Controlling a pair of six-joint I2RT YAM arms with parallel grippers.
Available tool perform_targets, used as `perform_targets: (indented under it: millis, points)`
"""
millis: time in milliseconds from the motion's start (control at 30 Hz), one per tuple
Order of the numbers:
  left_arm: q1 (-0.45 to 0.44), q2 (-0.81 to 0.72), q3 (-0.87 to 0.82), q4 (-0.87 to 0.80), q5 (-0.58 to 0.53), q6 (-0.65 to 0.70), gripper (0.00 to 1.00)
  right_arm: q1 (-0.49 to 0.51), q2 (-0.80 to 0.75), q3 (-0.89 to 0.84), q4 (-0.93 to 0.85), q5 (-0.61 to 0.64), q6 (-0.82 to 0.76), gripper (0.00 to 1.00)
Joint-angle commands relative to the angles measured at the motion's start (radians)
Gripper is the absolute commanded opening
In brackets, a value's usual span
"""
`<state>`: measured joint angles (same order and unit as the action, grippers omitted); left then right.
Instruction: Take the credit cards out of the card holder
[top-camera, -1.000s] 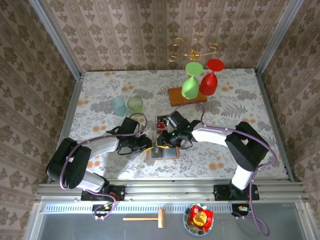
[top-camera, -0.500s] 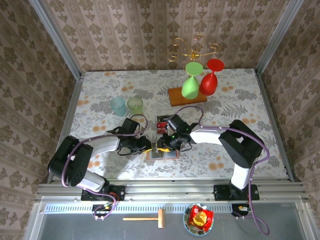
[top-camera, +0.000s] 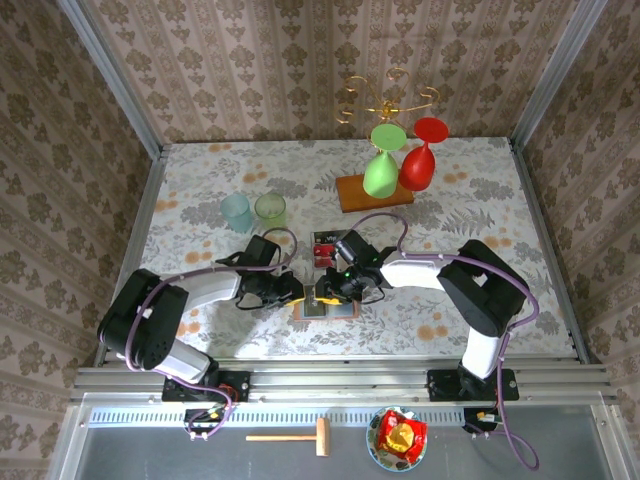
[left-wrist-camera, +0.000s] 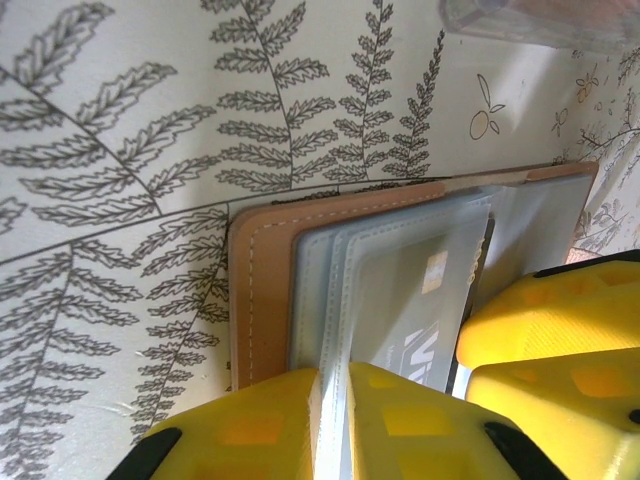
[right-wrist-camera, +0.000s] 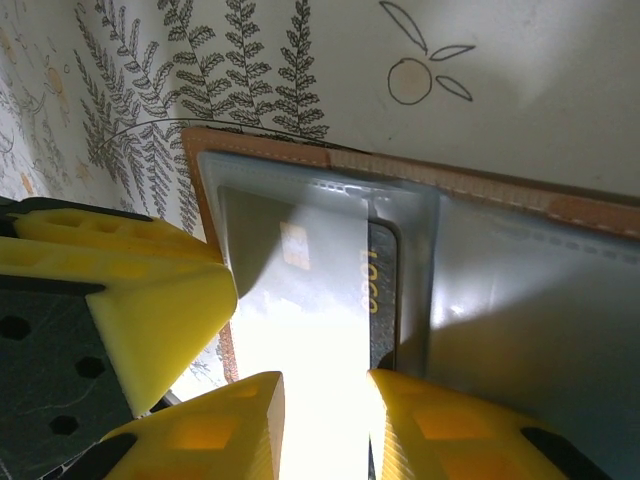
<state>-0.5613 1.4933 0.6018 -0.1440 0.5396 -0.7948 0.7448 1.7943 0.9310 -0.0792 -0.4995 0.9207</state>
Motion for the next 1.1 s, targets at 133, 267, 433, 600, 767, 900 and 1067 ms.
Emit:
perform_targets:
  millis: [133,267,433,600,767,900,1067]
  points:
    - [0.014,0.033,0.016,-0.095,-0.043,0.050,0.15,-0.012,-0.045,-0.021,-0.068,0.065,-0.026,0.29]
    - [0.021,0.034,0.033,-0.111,-0.042,0.061,0.15,-0.018,-0.058,-0.018,-0.074,0.070,-0.032,0.29]
    - [0.021,0.009,0.075,-0.143,-0.038,0.072,0.15,-0.024,-0.075,-0.021,-0.052,0.041,-0.021,0.29]
    - [0.011,-0.022,0.110,-0.178,-0.036,0.073,0.16,-0.031,-0.110,-0.038,-0.037,0.042,-0.011,0.29]
    - [-0.035,-0.010,0.138,-0.159,-0.028,0.037,0.15,-0.051,-0.109,-0.055,-0.027,0.030,-0.019,0.28]
    - [-0.066,0.031,0.147,-0.146,-0.023,0.023,0.12,-0.058,-0.085,-0.049,-0.009,0.000,-0.020,0.27]
    - [-0.067,0.063,0.138,-0.155,-0.037,0.034,0.08,-0.059,-0.063,-0.045,0.007,-0.017,-0.024,0.27]
